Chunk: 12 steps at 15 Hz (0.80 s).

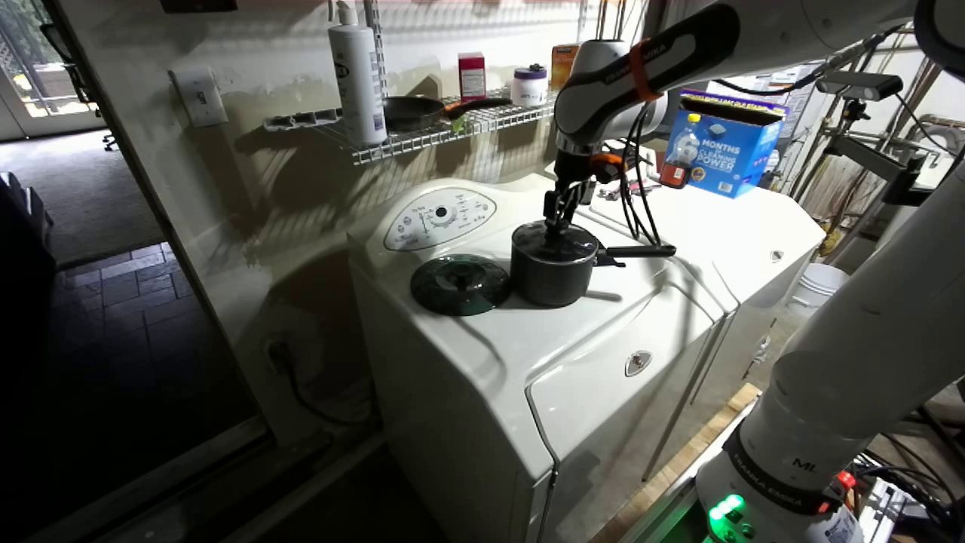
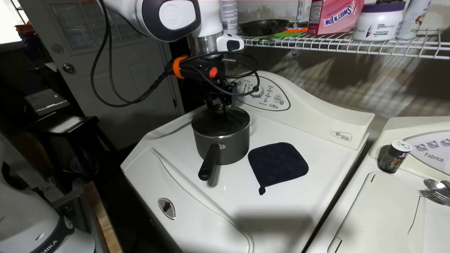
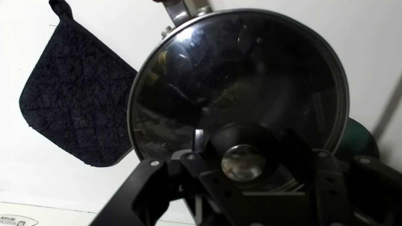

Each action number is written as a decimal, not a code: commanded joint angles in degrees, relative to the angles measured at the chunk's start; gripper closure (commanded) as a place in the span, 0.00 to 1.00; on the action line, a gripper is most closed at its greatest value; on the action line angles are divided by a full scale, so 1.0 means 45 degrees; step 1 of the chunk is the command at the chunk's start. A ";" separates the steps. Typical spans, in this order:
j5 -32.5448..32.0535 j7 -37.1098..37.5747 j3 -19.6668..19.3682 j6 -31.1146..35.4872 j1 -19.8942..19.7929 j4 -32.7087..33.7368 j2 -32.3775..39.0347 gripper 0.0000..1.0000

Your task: Remove the glass lid from the pot and put it on the pot holder on the right

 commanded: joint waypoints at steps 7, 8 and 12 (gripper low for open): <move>0.0290 -0.0321 -0.0047 -0.0171 0.0027 0.0280 -0.0013 0.66; 0.0258 -0.0320 -0.0032 -0.0253 0.0034 0.0242 -0.0194 0.66; 0.0033 -0.0187 0.0021 -0.0718 0.0040 0.0196 -0.0963 0.66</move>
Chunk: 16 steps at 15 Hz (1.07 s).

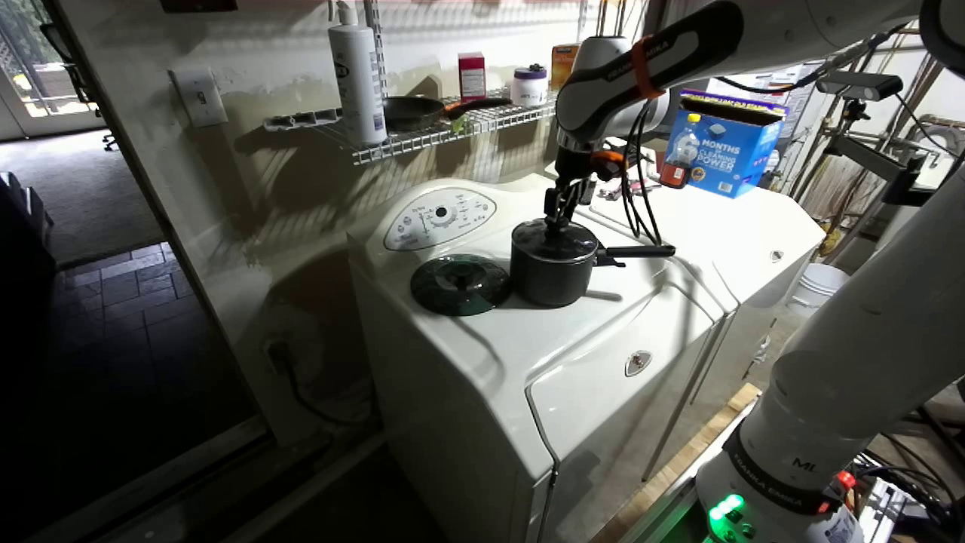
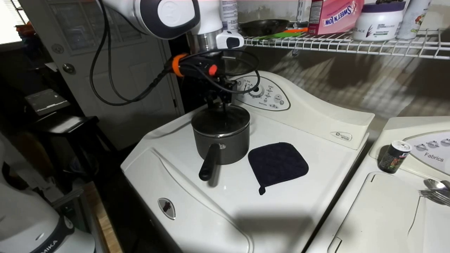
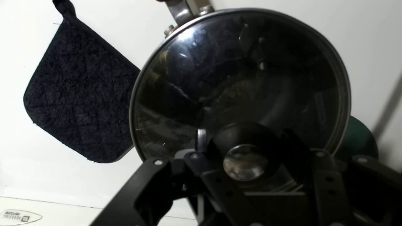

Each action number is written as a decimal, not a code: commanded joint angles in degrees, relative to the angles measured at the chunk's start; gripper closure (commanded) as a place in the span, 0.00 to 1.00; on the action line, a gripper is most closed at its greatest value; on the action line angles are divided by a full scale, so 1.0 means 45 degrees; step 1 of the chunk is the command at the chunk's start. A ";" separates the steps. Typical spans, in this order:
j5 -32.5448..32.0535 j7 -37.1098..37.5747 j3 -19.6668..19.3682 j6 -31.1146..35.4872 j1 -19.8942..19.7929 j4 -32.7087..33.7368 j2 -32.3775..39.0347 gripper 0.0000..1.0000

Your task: Remove the glass lid from the pot and put it on the pot holder on the right

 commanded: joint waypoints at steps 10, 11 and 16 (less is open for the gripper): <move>0.0130 0.0156 -0.0388 -0.1022 -0.0162 0.1452 -0.1105 0.66; 0.0161 0.0239 -0.0525 -0.0934 -0.0247 0.1713 -0.0970 0.66; 0.0398 0.0778 -0.1329 -0.0881 -0.0867 0.3347 0.0049 0.66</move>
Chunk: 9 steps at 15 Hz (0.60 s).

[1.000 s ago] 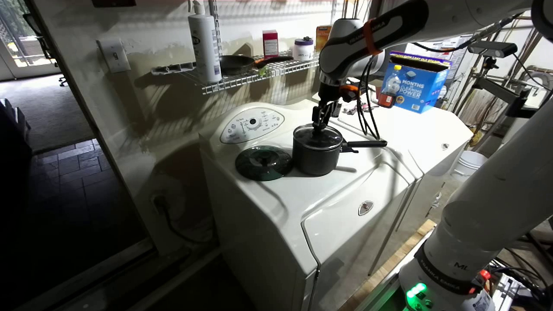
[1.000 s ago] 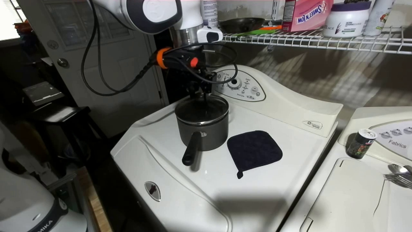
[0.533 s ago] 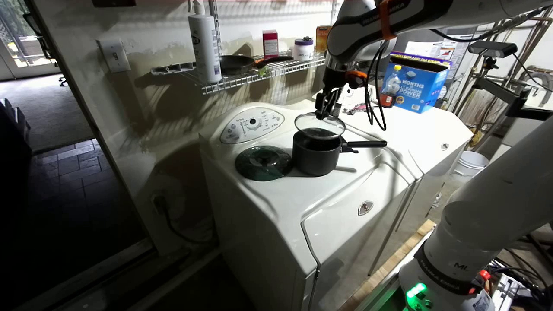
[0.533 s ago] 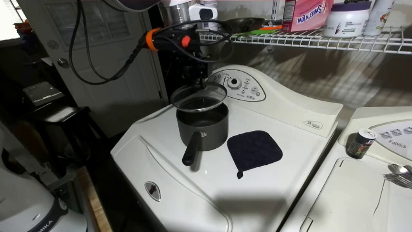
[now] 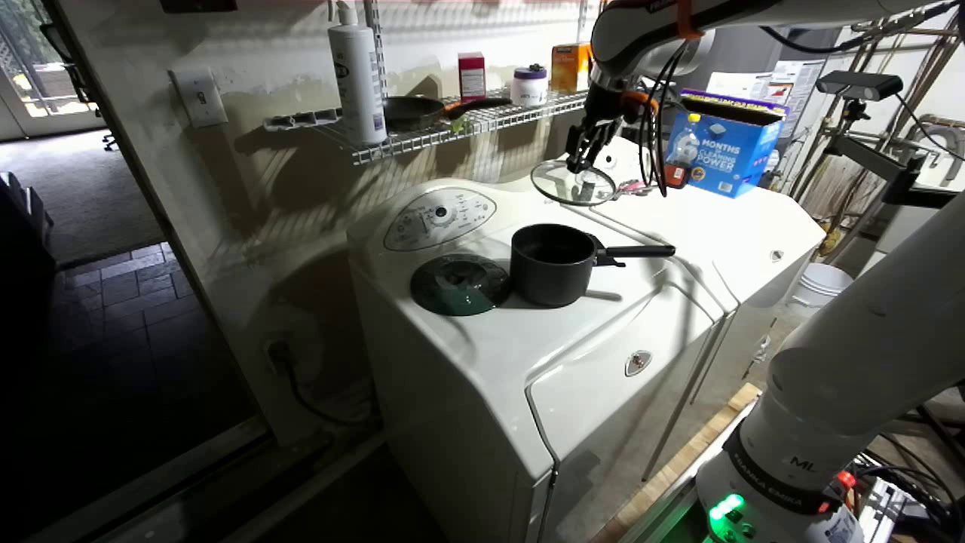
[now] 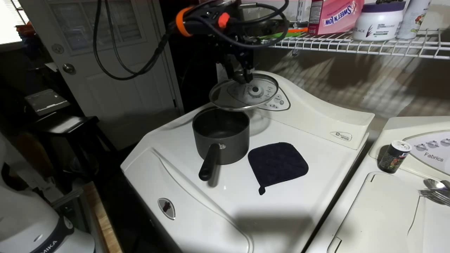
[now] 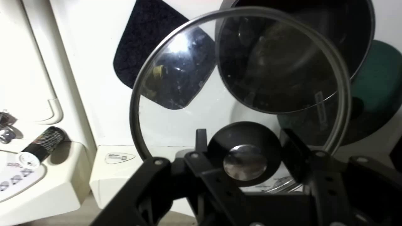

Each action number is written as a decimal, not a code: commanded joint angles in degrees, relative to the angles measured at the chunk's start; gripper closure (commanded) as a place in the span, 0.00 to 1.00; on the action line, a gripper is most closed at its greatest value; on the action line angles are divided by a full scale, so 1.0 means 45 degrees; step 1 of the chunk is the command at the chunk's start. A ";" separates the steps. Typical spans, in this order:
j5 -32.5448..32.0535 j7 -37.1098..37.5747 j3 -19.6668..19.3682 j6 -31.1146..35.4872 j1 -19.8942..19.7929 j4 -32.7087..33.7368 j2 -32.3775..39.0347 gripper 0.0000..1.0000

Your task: Remove the glass lid from the pot and put it on the pot holder on the right

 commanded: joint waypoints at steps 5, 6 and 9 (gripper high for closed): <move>0.0507 0.0873 -0.0653 0.0004 -0.0803 0.2560 0.2293 0.66; 0.0539 0.0955 -0.0663 -0.0014 -0.0884 0.2744 0.2551 0.66; 0.0597 0.1146 -0.0666 0.0077 -0.1117 0.3138 0.3244 0.66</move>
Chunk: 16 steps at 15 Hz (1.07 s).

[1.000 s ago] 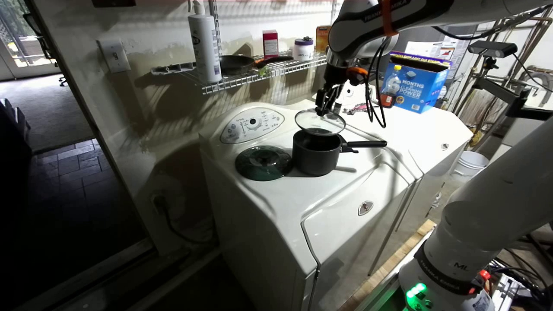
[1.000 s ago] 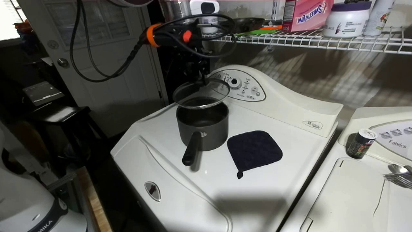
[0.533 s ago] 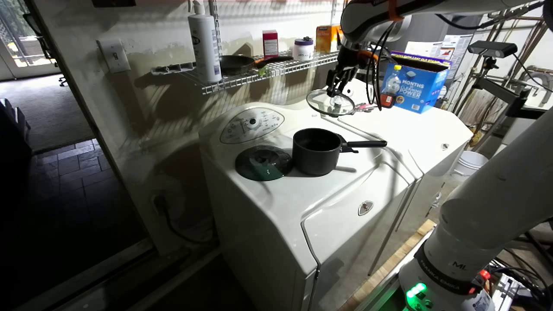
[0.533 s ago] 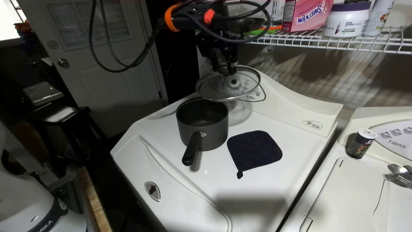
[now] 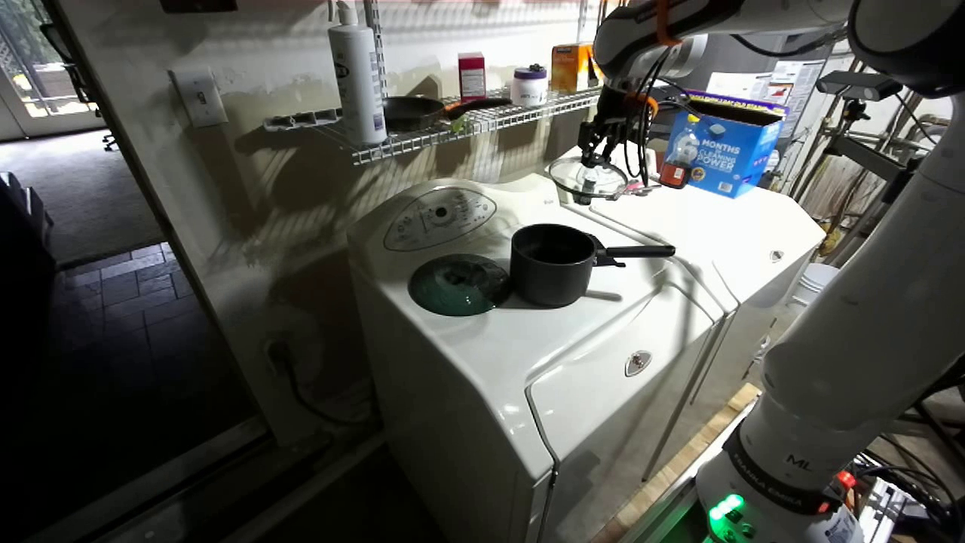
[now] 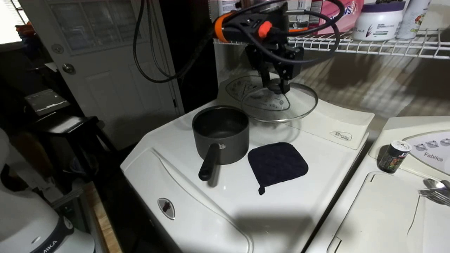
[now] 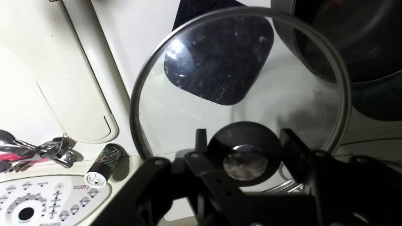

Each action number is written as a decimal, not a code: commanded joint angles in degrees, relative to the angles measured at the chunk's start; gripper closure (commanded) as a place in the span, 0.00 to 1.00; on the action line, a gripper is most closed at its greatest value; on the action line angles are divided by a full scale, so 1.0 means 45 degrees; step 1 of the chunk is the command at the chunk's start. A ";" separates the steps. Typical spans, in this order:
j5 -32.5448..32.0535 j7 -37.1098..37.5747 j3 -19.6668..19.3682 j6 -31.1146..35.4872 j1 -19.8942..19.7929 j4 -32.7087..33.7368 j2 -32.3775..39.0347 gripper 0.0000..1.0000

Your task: Remove the glass lid from the pot and put it on the pot holder on the right

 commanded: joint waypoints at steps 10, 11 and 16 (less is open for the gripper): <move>0.1213 -0.0555 0.0272 0.1311 -0.0863 0.0770 0.2413 0.66; 0.1281 -0.0607 0.0307 0.1366 -0.0900 0.0750 0.2564 0.66; 0.1171 -0.0561 0.0471 0.1711 -0.1016 0.0708 0.3282 0.66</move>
